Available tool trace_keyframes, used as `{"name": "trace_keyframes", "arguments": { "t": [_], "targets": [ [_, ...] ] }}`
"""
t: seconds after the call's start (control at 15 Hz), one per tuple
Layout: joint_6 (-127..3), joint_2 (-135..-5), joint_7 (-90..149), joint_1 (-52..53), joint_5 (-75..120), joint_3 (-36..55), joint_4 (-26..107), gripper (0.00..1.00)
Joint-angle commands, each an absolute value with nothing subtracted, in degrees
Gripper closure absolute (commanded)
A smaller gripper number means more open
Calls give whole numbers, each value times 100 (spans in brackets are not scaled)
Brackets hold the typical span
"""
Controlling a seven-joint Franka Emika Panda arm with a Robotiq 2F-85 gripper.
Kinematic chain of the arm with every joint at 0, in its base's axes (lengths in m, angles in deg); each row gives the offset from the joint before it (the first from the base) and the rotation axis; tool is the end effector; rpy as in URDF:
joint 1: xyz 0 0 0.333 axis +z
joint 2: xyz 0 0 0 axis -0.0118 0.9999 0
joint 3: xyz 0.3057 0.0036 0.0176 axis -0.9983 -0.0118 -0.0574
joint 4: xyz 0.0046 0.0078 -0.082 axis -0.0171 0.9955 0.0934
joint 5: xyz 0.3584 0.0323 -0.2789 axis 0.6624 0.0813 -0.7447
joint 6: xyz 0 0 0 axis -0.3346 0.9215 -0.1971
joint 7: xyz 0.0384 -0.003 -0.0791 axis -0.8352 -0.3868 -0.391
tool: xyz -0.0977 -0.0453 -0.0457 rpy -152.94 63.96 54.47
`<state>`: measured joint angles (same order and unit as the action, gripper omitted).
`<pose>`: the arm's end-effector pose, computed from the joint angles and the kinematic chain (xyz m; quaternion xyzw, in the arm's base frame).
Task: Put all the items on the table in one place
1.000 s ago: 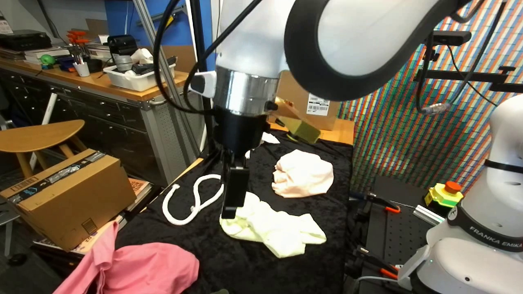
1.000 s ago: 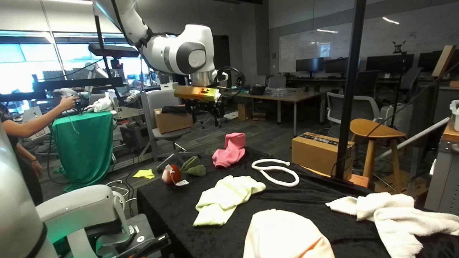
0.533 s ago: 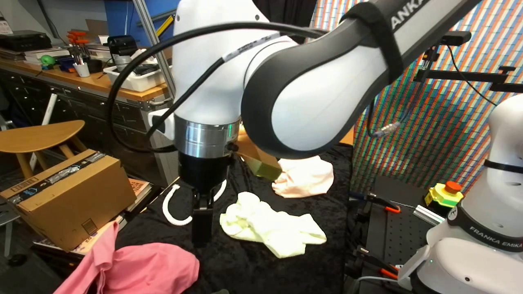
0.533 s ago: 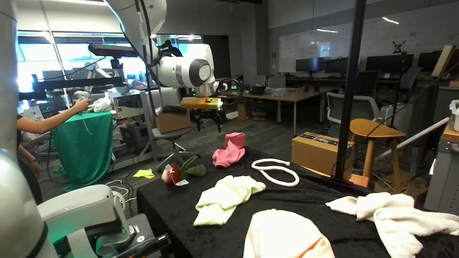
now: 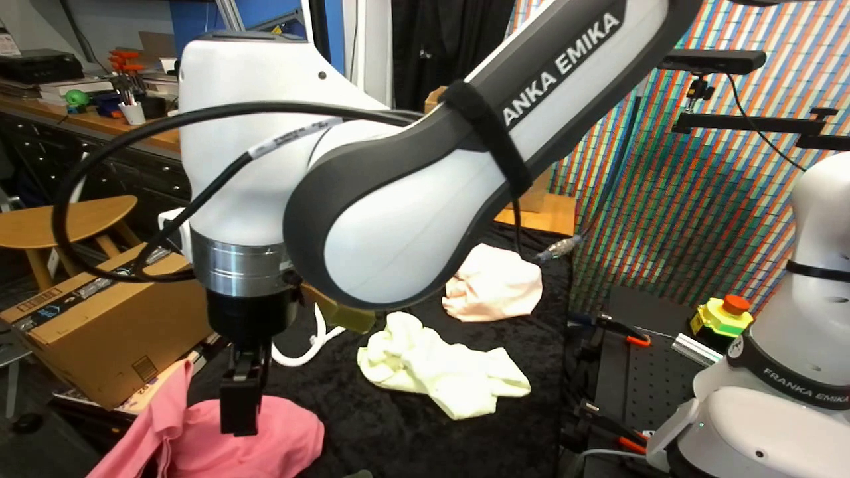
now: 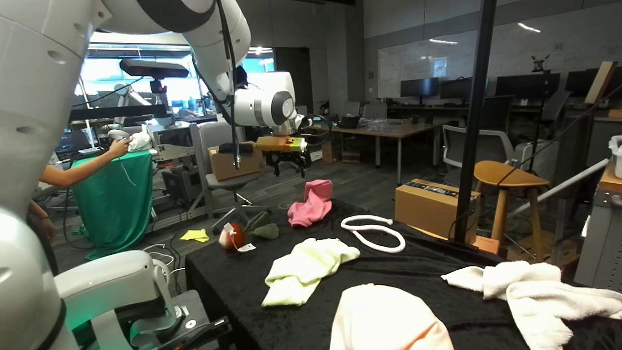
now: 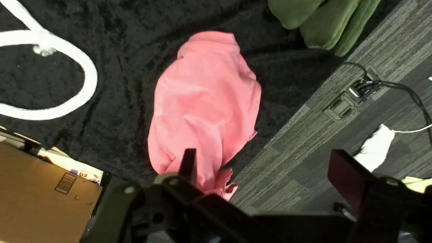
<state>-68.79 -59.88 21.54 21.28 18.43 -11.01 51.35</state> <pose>0.5721 0.4366 0.2610 -0.9208 -0.3724 -0.1024 0.0533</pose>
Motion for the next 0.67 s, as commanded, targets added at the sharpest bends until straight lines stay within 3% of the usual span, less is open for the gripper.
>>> {"name": "trace_keyframes", "arguments": {
  "t": [0.0, 0.6],
  "targets": [
    [-7093, -5394, 2314, 2338, 1727, -976, 4423, 0],
    [-8371, -4371, 3197, 2851, 1758, -397, 3741, 0]
  ]
}}
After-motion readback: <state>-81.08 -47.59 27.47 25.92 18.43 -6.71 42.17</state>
